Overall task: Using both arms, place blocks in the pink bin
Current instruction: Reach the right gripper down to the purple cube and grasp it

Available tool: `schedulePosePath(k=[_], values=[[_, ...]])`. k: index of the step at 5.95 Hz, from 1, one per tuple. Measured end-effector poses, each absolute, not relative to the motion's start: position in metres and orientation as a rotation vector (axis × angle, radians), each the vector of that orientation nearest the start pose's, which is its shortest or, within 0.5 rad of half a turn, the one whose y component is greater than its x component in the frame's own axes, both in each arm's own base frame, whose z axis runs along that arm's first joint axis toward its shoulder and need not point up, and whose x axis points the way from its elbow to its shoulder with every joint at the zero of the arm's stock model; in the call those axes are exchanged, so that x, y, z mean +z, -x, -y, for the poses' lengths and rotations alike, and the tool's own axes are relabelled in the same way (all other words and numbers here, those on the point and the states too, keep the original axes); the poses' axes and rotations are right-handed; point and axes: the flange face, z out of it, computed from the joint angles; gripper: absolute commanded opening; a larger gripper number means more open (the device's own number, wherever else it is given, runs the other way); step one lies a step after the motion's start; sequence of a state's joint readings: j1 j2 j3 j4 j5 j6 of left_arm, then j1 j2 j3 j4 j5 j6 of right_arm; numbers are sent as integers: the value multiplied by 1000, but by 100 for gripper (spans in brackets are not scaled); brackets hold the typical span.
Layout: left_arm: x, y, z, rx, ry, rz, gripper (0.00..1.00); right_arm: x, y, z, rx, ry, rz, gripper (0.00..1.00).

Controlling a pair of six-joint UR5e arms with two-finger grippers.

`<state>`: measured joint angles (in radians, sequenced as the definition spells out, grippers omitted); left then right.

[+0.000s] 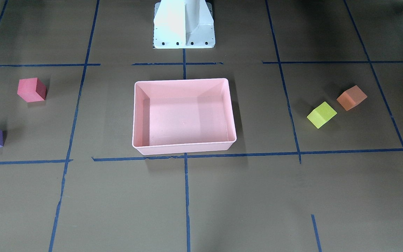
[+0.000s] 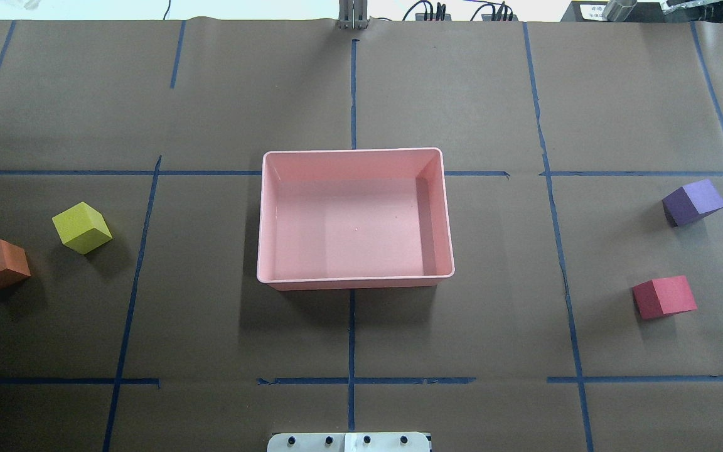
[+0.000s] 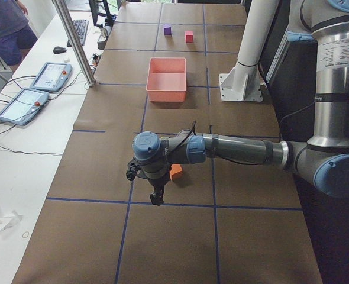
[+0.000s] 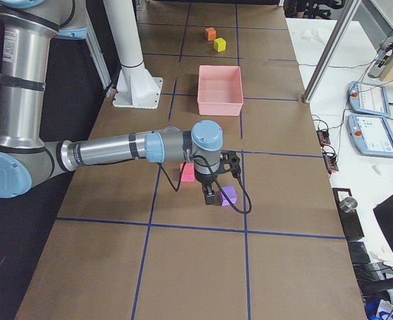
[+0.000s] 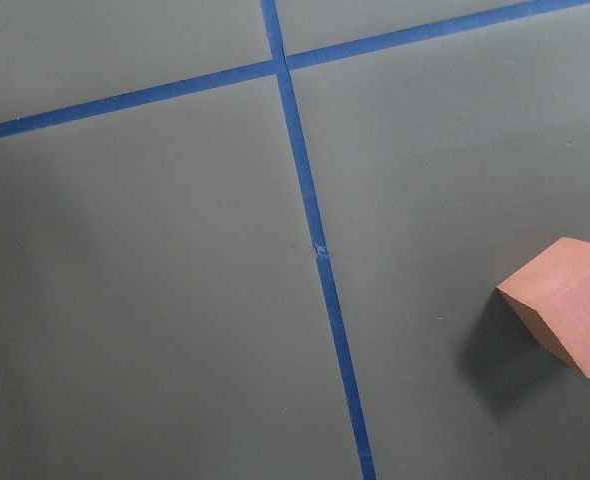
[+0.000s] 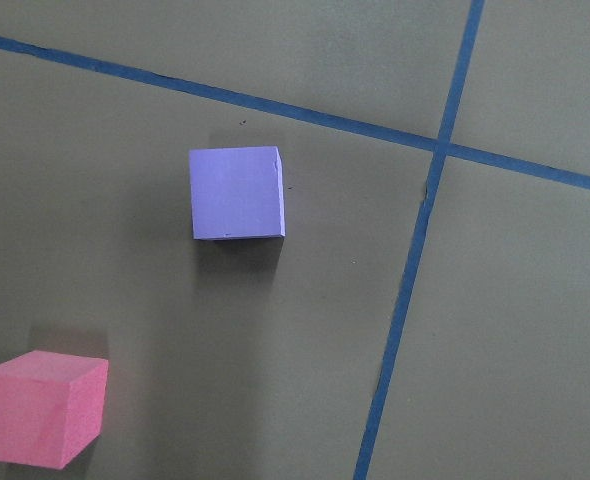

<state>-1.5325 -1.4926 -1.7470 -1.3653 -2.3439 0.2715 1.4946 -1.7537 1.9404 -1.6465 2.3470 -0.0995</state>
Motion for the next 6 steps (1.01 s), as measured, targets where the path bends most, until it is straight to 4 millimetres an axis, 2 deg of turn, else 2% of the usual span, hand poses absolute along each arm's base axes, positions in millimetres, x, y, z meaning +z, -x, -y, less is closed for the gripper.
schedulePosePath(k=[2, 3, 4, 5, 6], values=[[620, 45, 451, 260, 0, -779, 100, 561, -22, 426, -231, -119, 775, 100], [619, 45, 451, 262, -2, -779, 100, 550, -2, 444, -249, -131, 776, 100], [618, 45, 451, 263, -2, -780, 100, 544, 32, 470, -250, -159, 776, 100], [618, 44, 451, 263, -3, -780, 100, 551, 74, 491, -253, -187, 776, 100], [618, 44, 451, 264, -4, -780, 100, 565, 107, 504, -261, -200, 765, 100]])
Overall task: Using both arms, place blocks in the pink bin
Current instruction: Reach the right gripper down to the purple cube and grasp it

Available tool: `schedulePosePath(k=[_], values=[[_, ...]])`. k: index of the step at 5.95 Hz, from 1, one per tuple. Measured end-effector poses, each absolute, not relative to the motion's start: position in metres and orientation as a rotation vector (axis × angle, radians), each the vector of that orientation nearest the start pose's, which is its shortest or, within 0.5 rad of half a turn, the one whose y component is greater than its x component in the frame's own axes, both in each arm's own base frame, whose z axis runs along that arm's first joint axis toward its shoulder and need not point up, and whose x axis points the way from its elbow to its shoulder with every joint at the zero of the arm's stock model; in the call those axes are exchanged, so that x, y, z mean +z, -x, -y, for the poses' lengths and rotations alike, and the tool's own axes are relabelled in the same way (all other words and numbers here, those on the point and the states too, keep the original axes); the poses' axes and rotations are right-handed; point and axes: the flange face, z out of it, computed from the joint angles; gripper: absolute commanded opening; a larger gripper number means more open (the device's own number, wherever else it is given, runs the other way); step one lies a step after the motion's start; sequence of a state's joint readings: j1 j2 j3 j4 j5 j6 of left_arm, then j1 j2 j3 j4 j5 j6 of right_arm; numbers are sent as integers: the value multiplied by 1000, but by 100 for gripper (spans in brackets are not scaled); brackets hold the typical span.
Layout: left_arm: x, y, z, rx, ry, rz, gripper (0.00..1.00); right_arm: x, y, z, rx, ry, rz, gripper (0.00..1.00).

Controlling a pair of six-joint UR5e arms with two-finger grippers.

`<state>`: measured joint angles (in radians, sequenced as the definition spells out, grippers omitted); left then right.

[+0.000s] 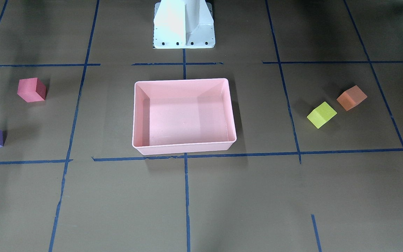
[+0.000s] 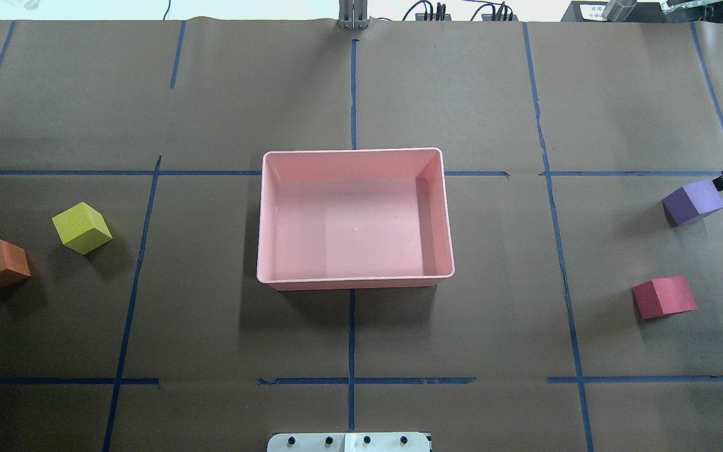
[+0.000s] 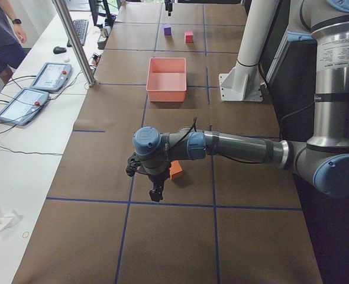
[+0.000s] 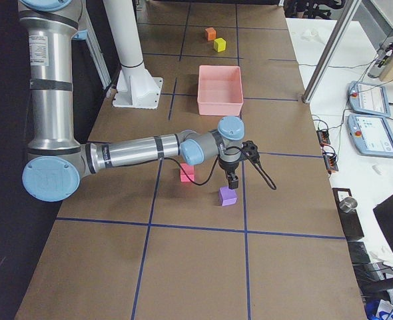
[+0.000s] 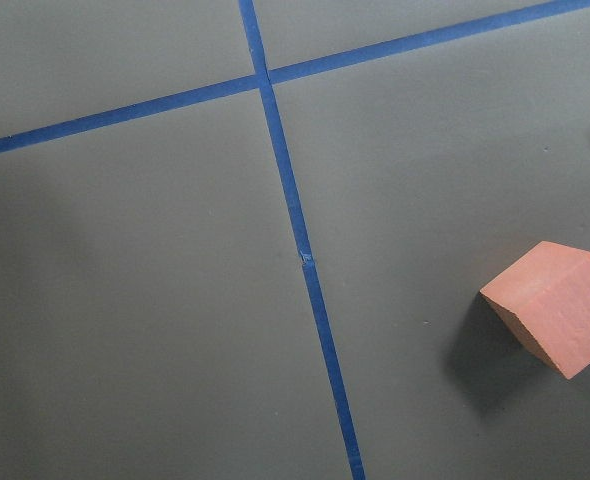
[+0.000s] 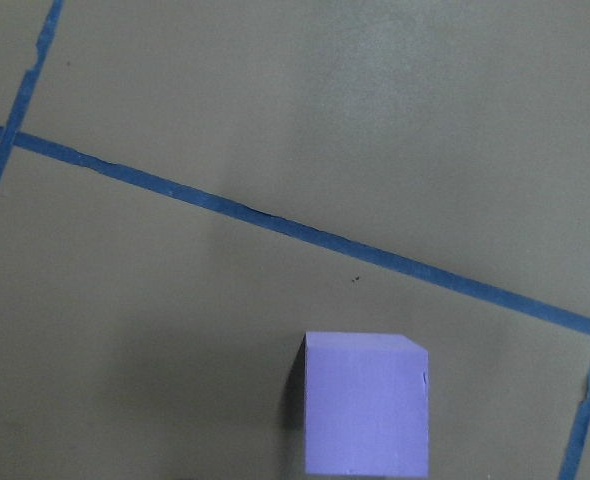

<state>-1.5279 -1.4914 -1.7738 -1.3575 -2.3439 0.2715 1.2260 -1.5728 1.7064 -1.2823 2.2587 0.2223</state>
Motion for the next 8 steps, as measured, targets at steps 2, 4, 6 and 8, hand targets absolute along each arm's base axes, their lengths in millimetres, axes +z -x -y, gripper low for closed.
schedulePosePath(k=[2, 4, 6, 8], values=[[617, 44, 451, 264, -5, -781, 100, 595, 137, 511, -304, -186, 707, 100], [616, 44, 451, 265, -7, -781, 100, 624, 153, 507, -339, -137, 683, 97], [615, 44, 451, 265, -8, -781, 100, 643, 169, 503, -364, -98, 668, 37], [616, 44, 451, 265, -8, -781, 100, 627, 180, 517, -372, -119, 674, 27]])
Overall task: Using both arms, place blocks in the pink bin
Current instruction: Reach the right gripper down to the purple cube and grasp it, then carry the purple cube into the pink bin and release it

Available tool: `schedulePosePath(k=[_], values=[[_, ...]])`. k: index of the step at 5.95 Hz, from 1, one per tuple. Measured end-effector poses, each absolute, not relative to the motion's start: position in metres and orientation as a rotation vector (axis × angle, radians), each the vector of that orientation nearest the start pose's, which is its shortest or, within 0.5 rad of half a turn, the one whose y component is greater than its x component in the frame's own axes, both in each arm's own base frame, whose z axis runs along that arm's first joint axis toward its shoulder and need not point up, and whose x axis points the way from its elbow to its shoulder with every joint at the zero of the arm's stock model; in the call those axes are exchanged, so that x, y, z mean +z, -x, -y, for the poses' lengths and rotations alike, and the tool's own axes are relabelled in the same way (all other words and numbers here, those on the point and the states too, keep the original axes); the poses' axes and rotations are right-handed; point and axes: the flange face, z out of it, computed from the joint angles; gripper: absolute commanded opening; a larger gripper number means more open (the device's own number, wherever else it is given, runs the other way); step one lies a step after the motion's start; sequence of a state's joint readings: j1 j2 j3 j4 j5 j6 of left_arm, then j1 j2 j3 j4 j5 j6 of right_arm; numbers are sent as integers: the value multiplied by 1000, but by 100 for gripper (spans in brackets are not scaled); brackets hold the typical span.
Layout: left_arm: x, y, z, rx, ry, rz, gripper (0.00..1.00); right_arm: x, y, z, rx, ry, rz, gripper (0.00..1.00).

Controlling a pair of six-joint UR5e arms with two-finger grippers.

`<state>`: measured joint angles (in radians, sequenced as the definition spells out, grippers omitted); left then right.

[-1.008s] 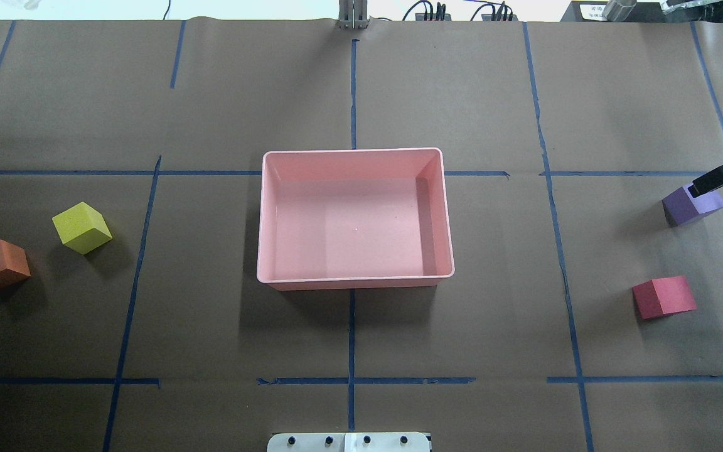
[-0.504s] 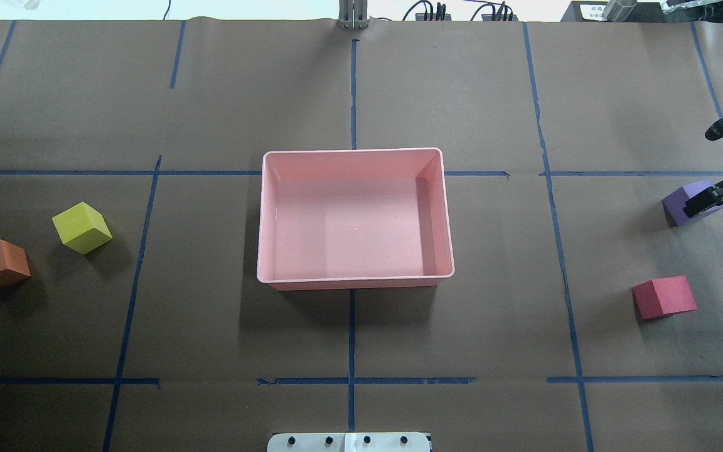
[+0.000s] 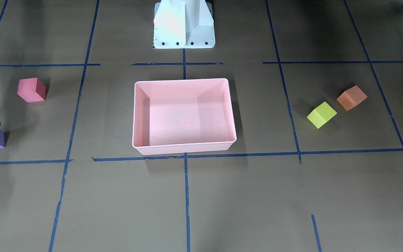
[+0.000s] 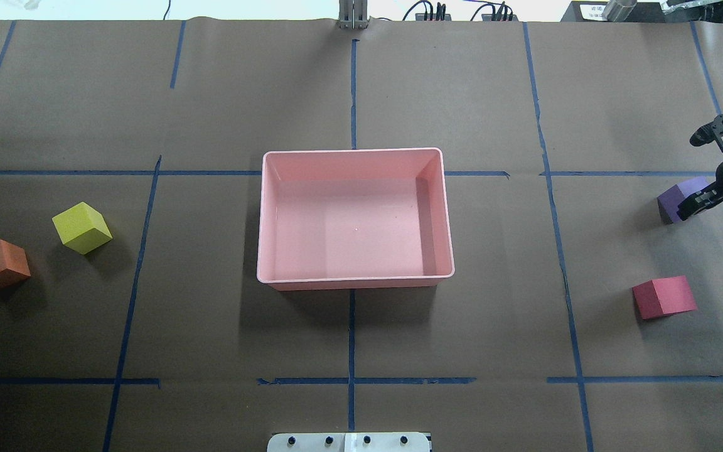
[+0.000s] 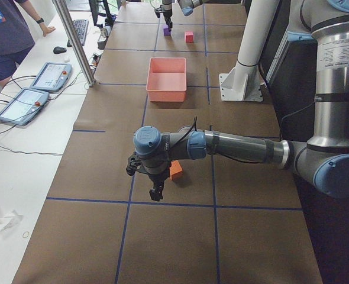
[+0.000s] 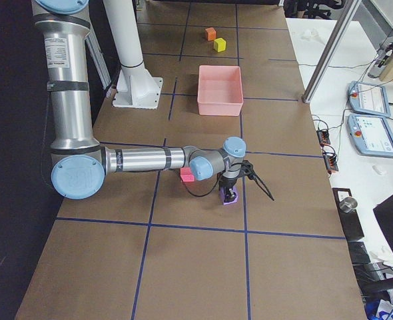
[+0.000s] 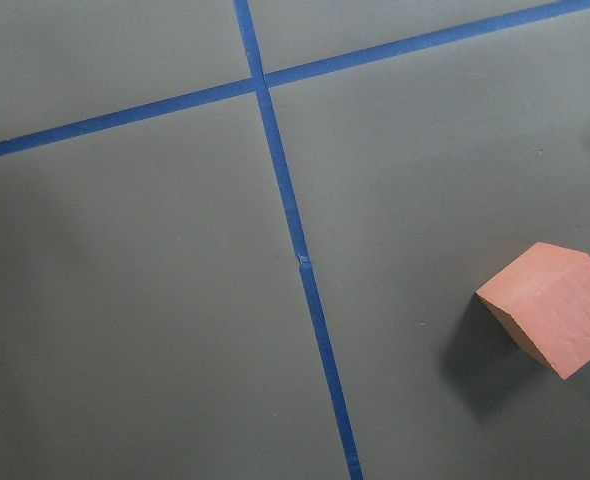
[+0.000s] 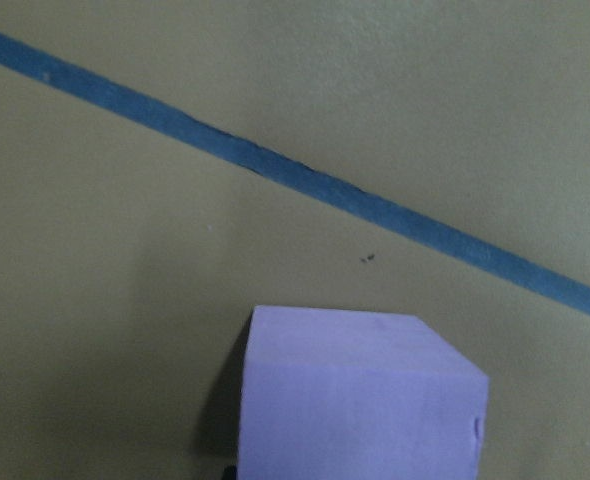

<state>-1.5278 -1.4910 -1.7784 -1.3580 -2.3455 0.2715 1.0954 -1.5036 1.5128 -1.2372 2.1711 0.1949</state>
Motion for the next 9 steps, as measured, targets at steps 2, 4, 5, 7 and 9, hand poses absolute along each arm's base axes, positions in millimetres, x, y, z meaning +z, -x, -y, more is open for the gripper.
schedulePosePath(k=[2, 4, 5, 7, 9], values=[[614, 44, 451, 267, -11, -780, 100, 570, 192, 540, -331, -176, 718, 28], [604, 44, 451, 276, -34, -777, 100, 448, 239, 553, -185, -169, 821, 28], [592, 44, 452, 286, -57, -772, 100, 371, 292, 546, -111, -127, 854, 29], [565, 40, 469, 325, -150, -764, 100, 242, 398, 506, 25, -61, 860, 32], [550, 33, 481, 353, -232, -776, 100, 151, 479, 446, 123, -26, 835, 100]])
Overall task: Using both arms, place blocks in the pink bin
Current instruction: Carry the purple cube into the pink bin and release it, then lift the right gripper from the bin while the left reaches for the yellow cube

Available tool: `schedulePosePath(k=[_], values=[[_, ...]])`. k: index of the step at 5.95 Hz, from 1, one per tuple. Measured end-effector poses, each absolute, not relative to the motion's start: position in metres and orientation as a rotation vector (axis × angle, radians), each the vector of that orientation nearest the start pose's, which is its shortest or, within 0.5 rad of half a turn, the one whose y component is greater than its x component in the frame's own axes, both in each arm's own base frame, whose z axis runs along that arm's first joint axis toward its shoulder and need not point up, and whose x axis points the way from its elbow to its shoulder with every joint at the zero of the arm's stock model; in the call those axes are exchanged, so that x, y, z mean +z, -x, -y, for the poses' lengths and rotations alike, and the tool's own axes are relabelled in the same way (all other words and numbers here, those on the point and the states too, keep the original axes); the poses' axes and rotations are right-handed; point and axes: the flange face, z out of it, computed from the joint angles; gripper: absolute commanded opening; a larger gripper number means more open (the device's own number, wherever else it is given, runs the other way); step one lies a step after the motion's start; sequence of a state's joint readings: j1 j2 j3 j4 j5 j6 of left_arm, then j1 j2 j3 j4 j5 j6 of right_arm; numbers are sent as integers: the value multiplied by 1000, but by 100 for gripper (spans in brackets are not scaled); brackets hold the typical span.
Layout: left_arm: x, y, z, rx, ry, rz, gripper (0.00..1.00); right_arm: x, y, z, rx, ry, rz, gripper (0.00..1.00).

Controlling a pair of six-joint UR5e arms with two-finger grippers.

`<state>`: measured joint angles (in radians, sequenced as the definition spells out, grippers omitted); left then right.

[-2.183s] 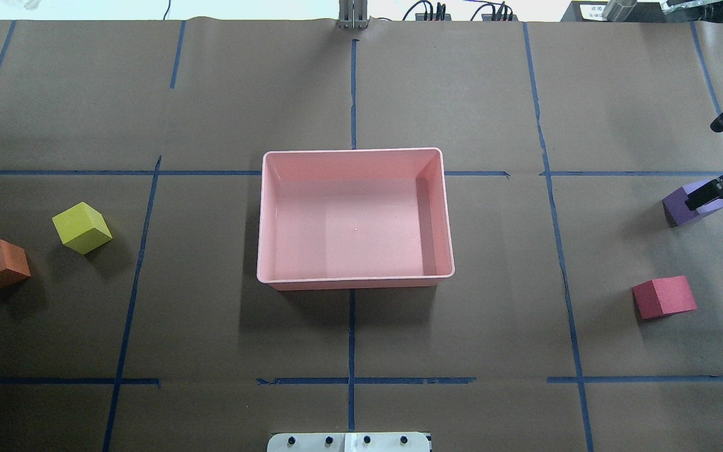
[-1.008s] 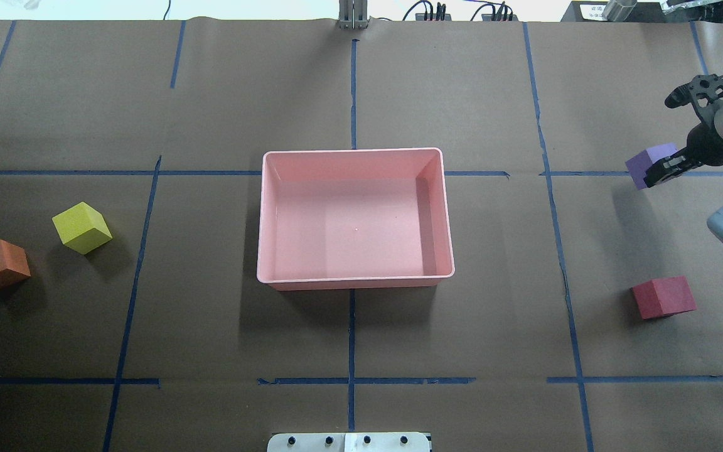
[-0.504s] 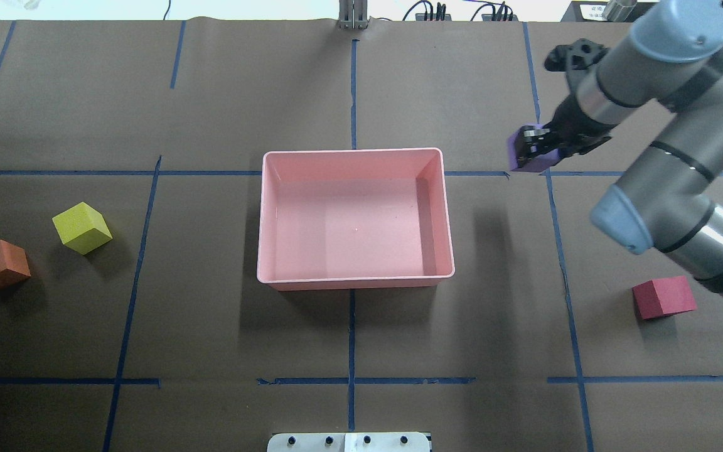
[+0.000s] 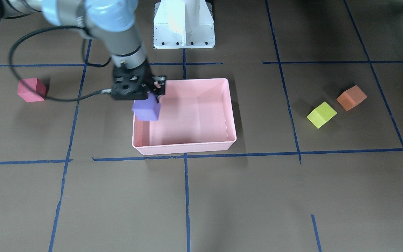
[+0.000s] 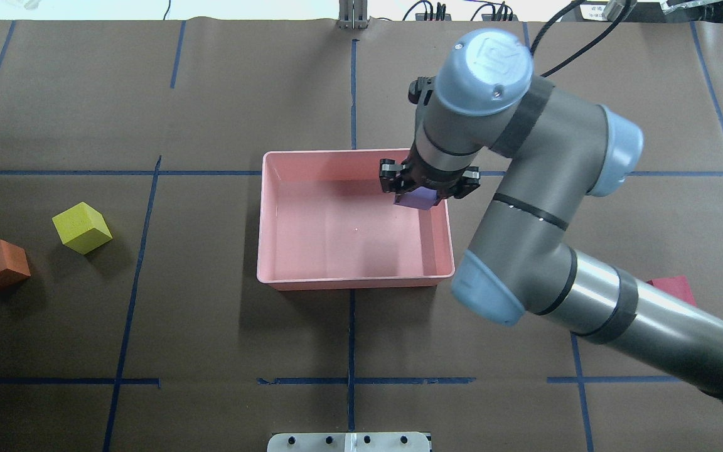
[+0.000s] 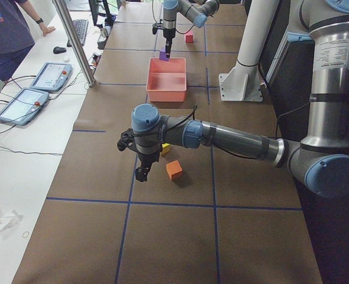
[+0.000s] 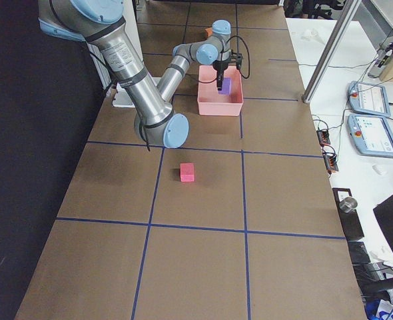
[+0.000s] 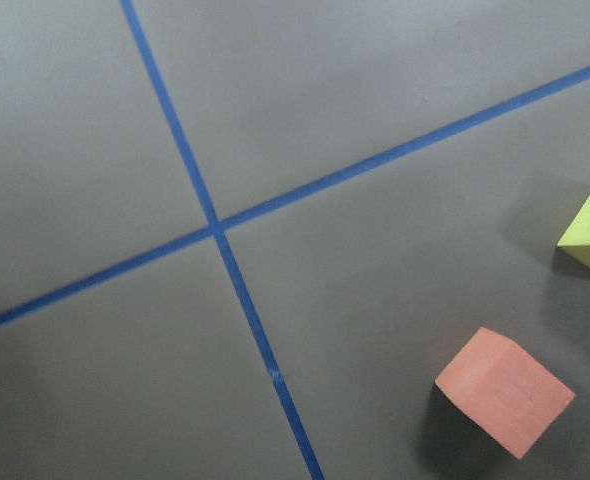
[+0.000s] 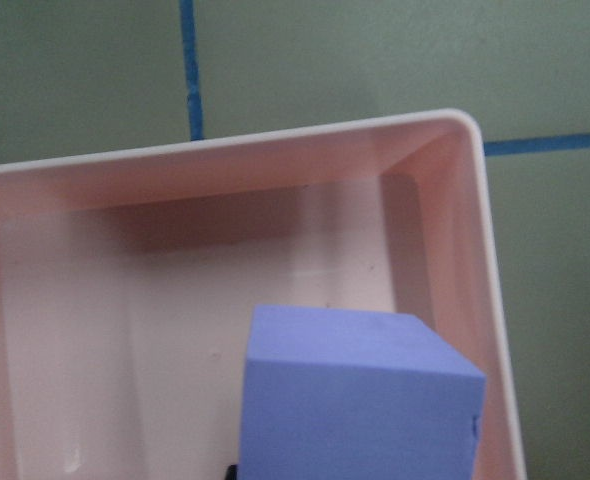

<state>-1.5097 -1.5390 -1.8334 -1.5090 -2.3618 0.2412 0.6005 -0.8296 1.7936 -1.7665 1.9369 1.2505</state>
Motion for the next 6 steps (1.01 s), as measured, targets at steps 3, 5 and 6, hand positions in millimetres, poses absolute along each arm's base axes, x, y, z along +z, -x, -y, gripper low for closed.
schedulePosePath(k=[3, 5, 6], values=[[511, -57, 496, 365, -241, -868, 100, 130, 492, 421, 124, -50, 778, 100], [497, -126, 491, 335, -180, -909, 100, 159, 423, 462, 9, -85, 741, 100], [491, -150, 490, 274, -170, -899, 100, 184, 376, 484, -51, -100, 740, 100]])
